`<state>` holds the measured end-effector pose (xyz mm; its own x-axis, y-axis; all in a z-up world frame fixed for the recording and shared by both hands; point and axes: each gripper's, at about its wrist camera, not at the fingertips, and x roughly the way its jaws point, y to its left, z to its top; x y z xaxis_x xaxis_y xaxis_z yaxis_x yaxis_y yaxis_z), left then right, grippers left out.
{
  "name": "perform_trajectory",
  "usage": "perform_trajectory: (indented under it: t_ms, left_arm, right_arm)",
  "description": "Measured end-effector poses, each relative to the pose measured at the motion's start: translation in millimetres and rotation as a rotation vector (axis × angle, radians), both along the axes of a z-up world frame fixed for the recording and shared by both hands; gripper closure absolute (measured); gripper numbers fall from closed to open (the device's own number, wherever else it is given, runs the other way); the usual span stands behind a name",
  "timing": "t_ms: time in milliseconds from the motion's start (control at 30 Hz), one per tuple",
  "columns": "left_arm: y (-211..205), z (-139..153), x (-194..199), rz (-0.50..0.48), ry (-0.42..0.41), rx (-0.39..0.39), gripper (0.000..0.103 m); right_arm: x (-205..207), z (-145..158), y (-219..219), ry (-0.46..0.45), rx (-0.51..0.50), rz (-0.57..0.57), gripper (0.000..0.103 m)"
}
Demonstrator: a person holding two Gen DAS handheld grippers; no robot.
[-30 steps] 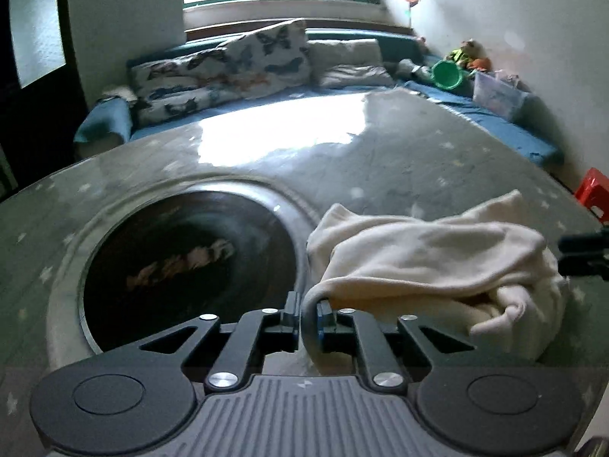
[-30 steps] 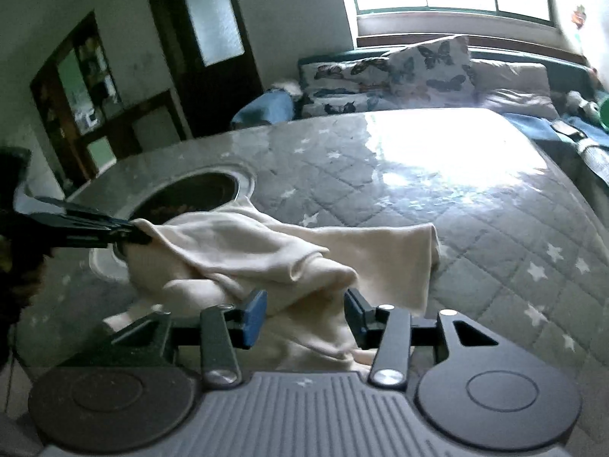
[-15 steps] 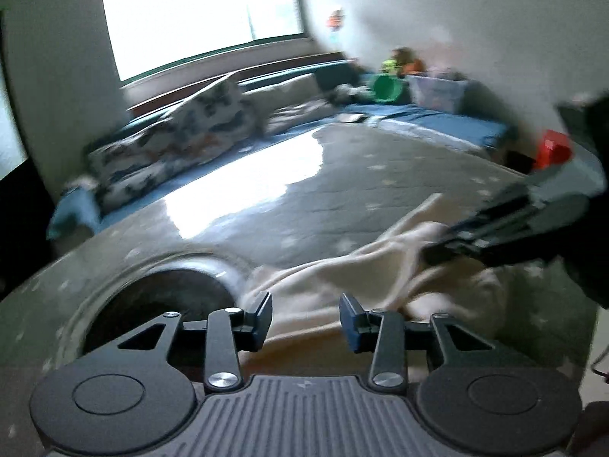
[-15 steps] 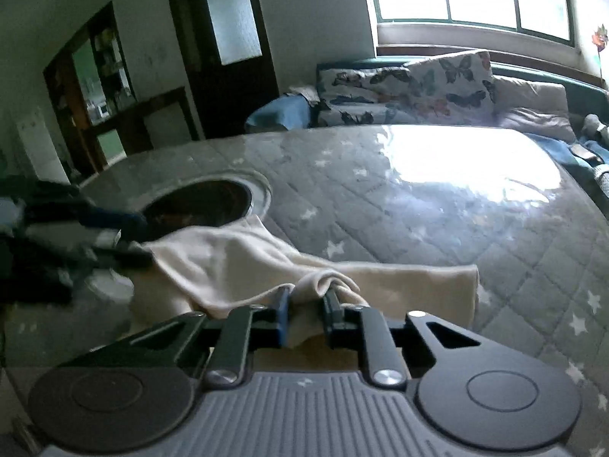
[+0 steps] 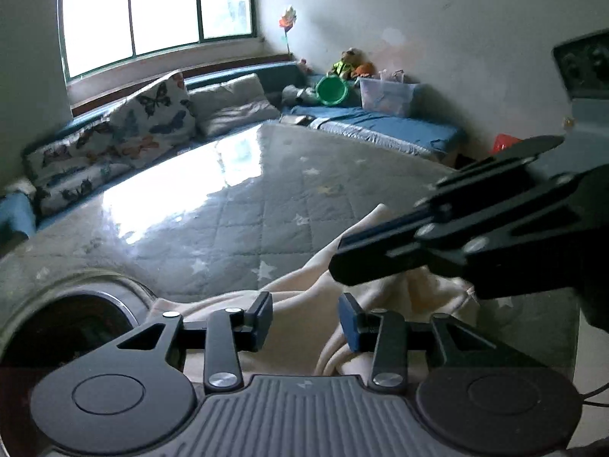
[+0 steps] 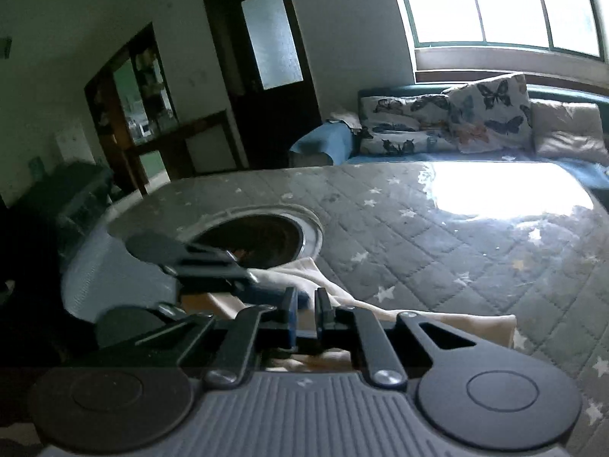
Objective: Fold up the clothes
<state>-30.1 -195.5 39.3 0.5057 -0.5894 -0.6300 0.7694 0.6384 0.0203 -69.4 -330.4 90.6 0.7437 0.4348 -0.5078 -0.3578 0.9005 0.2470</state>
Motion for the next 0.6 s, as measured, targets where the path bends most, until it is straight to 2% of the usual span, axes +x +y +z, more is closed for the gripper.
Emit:
perform_trajectory:
  t_ms: [233,400,500,600]
  left_arm:
    - [8,9,-5,-0.049,-0.021,-0.038,0.063]
    - [4,13,-17,-0.129,-0.046,-0.043,0.063]
    - [-4,9,-17,-0.156,-0.035,-0.039,0.063]
    - [-11,4,-14,-0.158,-0.024,-0.031,0.063]
  right_arm:
    - [-9,-1,-22,0.0,-0.005,-0.116,0.09]
    - [-15,-14,-37,0.041,-0.022,-0.186,0.078]
    - [-19,-22,-43,0.062,-0.037,-0.214,0.072]
    - [-23,-26,-45,0.066,-0.048,-0.22,0.07]
